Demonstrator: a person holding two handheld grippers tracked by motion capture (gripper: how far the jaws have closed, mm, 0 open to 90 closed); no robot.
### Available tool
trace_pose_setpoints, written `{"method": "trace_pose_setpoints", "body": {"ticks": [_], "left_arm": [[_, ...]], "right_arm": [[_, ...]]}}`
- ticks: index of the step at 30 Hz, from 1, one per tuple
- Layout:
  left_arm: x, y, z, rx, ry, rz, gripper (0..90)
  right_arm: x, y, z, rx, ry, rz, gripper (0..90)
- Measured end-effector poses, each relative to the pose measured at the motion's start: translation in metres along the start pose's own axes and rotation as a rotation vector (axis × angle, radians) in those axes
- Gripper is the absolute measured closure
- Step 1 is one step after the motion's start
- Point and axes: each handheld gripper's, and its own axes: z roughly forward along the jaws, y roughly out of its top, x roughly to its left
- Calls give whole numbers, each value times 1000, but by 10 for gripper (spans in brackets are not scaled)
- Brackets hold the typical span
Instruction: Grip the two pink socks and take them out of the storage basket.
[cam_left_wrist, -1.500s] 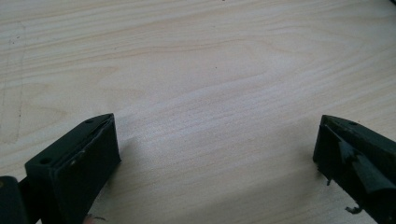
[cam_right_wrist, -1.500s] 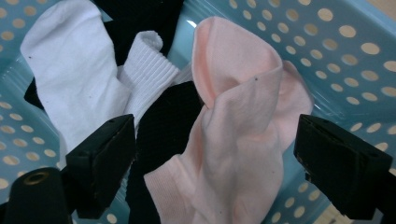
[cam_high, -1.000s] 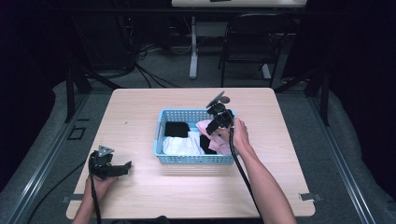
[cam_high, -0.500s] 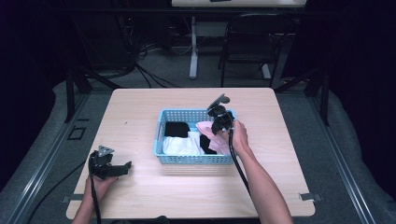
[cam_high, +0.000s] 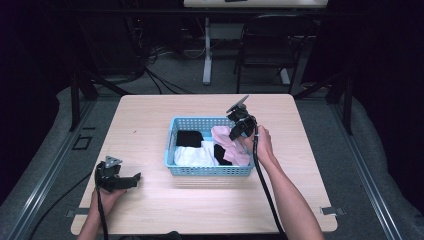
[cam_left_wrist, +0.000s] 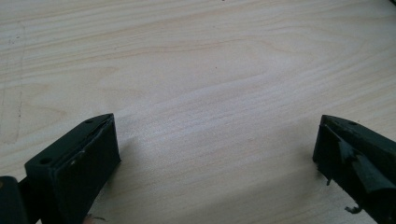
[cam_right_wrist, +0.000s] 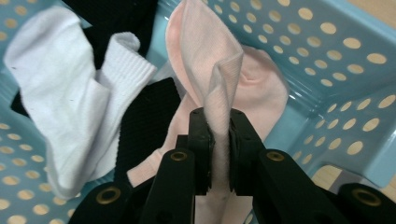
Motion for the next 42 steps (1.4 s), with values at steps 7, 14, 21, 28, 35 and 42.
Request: {"method": "trace_pose_setpoints", "body": {"ticks": [7,14,21,28,35,42], "left_arm": [[0,0,0,0,0,0,4],[0,0,0,0,0,0,4],[0,0,0,0,0,0,4],[0,0,0,0,0,-1,4],[0,0,0,0,0,0,4],[0,0,0,4,0,4,4]], "right_arm": [[0,-1,-17,-15,25,-11,814],[1,0,-32,-26,22,-32,814],[6,0,-47,-51,27,-48,814],[8,-2,-65,-66,31,-61,814],[6,-6,-87,-91,32,-61,814],[2,-15,-106,-106,23,-60,812]]}}
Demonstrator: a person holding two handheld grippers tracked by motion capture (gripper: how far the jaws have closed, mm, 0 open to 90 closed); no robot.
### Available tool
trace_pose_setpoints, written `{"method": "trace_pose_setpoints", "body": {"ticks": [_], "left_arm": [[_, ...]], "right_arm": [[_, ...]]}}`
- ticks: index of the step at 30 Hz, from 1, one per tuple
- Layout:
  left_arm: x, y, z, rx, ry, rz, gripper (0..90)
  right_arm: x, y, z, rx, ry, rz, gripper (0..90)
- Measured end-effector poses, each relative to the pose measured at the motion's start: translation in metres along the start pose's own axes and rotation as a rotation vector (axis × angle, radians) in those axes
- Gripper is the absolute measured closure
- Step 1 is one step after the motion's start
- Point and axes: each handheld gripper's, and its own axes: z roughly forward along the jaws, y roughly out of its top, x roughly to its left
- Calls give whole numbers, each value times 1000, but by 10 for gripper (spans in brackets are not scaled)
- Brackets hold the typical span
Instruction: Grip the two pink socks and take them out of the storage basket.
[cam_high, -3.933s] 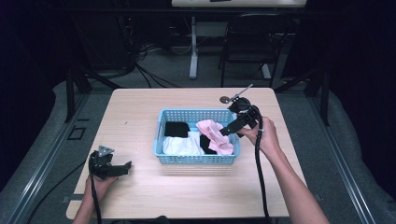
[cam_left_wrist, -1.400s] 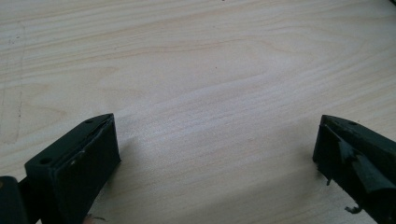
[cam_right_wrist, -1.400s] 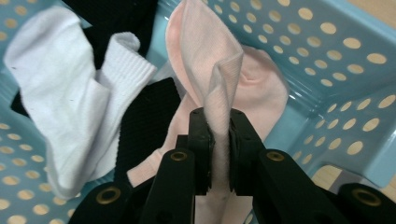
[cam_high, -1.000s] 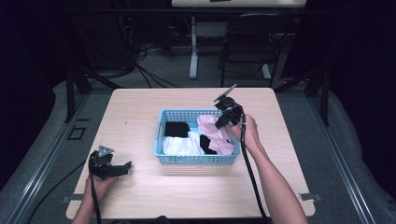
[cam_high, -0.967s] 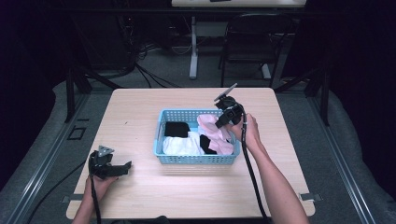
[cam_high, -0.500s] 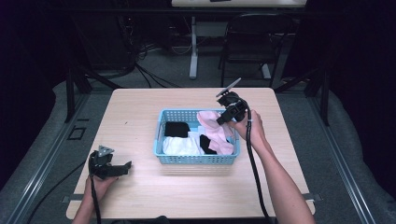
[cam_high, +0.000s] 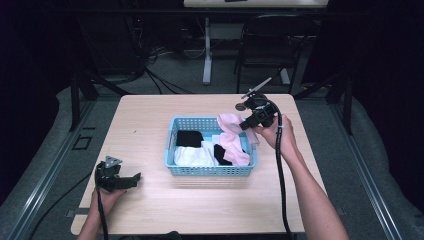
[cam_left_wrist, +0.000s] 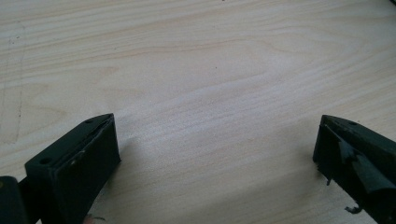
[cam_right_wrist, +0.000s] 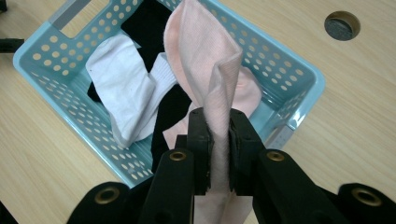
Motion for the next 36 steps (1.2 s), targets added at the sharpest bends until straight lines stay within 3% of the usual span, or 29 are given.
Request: {"method": "trace_pose_setpoints", "body": {"ticks": [9,14,21,30,36], "left_arm": [[0,0,0,-4,1,-4,4],[0,0,0,-4,0,-3,4],[0,0,0,0,0,-1,4],[0,0,0,0,1,-1,4],[0,0,0,1,0,-1,4]], "right_arm": [[-9,-17,-23,-44,-6,24,809],[-15,-32,-36,-39,-38,15,808],[-31,-56,-50,-54,-68,48,808],[-48,-82,-55,-76,-89,97,808],[-62,-102,-48,-85,-103,142,808]]}}
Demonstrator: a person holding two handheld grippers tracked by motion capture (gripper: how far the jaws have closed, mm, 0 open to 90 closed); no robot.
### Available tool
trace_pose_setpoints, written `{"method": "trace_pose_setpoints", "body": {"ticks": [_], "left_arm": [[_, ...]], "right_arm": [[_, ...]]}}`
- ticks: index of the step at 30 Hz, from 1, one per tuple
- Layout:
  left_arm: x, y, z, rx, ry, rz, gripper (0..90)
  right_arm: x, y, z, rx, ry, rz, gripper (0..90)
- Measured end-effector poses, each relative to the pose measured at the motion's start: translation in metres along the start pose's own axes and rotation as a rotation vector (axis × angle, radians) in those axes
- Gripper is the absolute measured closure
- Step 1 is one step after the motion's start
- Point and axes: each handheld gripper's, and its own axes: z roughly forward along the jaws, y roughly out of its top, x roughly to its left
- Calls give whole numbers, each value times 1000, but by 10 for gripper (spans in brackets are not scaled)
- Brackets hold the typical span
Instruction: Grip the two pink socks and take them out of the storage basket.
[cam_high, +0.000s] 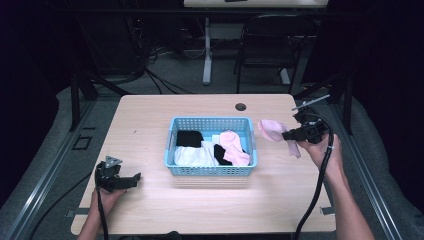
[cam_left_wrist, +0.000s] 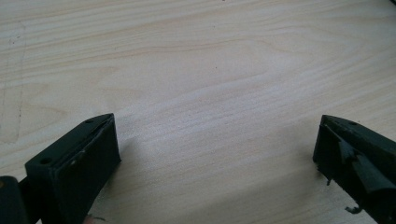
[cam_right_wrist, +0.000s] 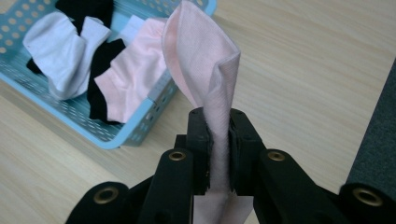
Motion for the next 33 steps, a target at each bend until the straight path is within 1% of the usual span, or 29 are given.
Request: {"method": "trace_pose_setpoints", "body": {"ticks": [1,2,3,4,5,6,7,8,9,10,12,13,15,16,17,18,19,20,22,23,25,26,27,28,30,31,32,33], "left_arm": [[0,0,0,-1,1,0,4],[0,0,0,-1,1,0,4],[0,0,0,0,0,0,4],[0,0,0,-2,0,-3,4],[0,0,0,-4,2,-3,4],[0,0,0,-4,1,-3,4],[0,0,0,-3,1,-3,4],[0,0,0,-2,0,-3,4],[0,0,0,-2,0,-3,4],[0,0,0,-3,0,-3,4],[0,0,0,-2,0,-3,4],[0,0,0,-5,1,-4,4],[0,0,0,-4,1,-3,4],[0,0,0,-5,1,-3,4],[0,0,1,-6,0,-5,4],[0,0,1,-6,0,-5,3],[0,0,1,-7,0,-5,3],[0,0,1,-6,0,-5,3],[0,0,1,-6,0,-5,3],[0,0,1,-6,1,-5,3],[0,0,1,-6,0,-5,3],[0,0,1,-7,0,-5,3],[0,0,1,-7,0,-5,3],[0,0,1,-6,0,-5,3],[0,0,1,-6,0,-5,3],[0,0,1,-6,0,-5,4],[0,0,1,-6,0,-5,3],[0,0,1,-6,0,-5,3]], "right_arm": [[-4,-5,5,21,-12,11,808],[-4,-5,5,21,-12,11,808],[-9,-9,9,36,-22,15,808],[-9,-9,9,36,-22,15,808],[-11,-11,11,33,-15,32,808],[-13,-13,12,37,-28,37,808],[-16,-14,13,43,-31,41,808],[-19,-16,15,38,-27,52,808],[-21,-18,17,45,-29,57,808],[-23,-19,19,50,-41,61,808],[-26,-21,24,60,-44,68,808],[-29,-23,30,72,-41,83,808],[-30,-24,32,74,-46,81,808],[-31,-25,35,83,-60,81,808],[-35,-27,41,99,-53,89,807],[-35,-27,41,99,-53,89,807],[-36,-28,45,108,-59,94,807],[-37,-30,48,118,-52,103,806],[-40,-33,55,145,-59,101,806],[-40,-34,58,144,-64,110,806],[-43,-36,65,172,-55,109,805],[-44,-38,68,177,-52,122,805],[-45,-39,70,170,-53,130,805],[-45,-40,72,180,-63,127,805],[-48,-43,77,196,-58,131,797],[-50,-46,83,214,-48,141,794],[-50,-46,83,214,-48,141,794],[-51,-49,87,219,-49,144,794]]}}
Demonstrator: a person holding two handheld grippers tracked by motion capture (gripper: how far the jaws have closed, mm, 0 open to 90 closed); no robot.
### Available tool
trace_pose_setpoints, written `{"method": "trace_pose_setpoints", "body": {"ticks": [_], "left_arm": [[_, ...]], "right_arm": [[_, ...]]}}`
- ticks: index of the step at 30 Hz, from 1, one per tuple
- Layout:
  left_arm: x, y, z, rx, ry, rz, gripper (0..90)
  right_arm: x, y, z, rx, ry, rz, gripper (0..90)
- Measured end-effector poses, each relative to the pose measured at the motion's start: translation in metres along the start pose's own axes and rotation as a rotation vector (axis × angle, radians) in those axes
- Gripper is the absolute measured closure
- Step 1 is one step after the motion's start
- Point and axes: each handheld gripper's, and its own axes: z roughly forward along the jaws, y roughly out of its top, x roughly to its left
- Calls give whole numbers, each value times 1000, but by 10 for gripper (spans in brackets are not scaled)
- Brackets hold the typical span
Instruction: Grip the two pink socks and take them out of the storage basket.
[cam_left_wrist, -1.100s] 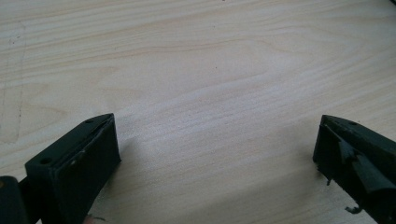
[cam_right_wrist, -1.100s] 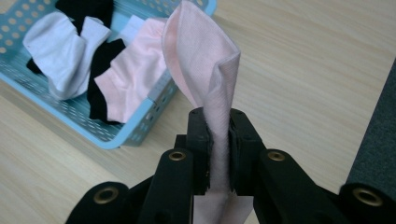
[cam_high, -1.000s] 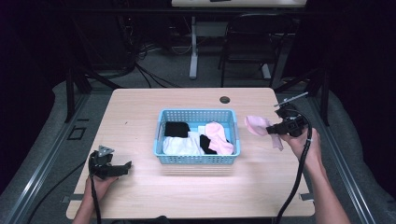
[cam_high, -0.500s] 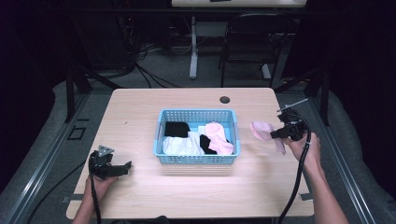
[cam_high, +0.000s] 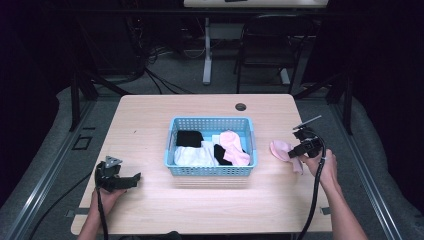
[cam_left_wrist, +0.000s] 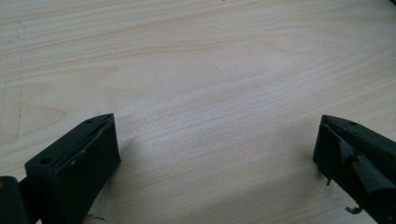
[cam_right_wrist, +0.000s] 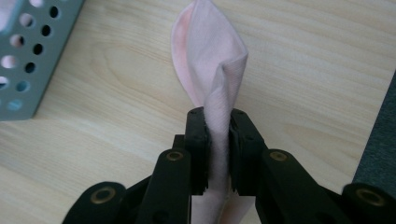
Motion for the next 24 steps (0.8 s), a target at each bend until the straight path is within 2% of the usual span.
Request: {"method": "trace_pose_setpoints", "body": {"ticks": [1,5,7,8,9,11,14,16,17,18,23,24], "left_arm": [[0,0,0,0,0,0,3],[0,0,0,0,0,0,3],[0,0,0,0,0,0,3],[0,0,0,0,0,0,3],[0,0,0,0,0,0,3],[0,0,0,0,0,0,3],[0,0,0,0,0,0,3],[0,0,0,0,0,0,3],[0,0,0,0,0,0,3],[0,0,0,0,0,0,3],[0,0,0,0,-1,1,3],[0,0,0,0,-2,3,3]], "right_arm": [[0,0,2,3,-11,1,793],[-1,-1,6,17,-8,9,787],[-1,-2,9,16,-5,22,754],[-2,-2,9,36,-2,11,713],[-1,-3,12,29,-2,30,649],[-2,-3,12,59,7,20,530],[-1,-2,8,41,12,23,368],[0,-2,-1,10,28,21,218],[0,-2,-1,10,28,21,218],[1,-2,-4,-7,32,20,170],[2,-1,-21,-63,62,-4,45],[4,-1,-26,-93,77,-11,26]]}}
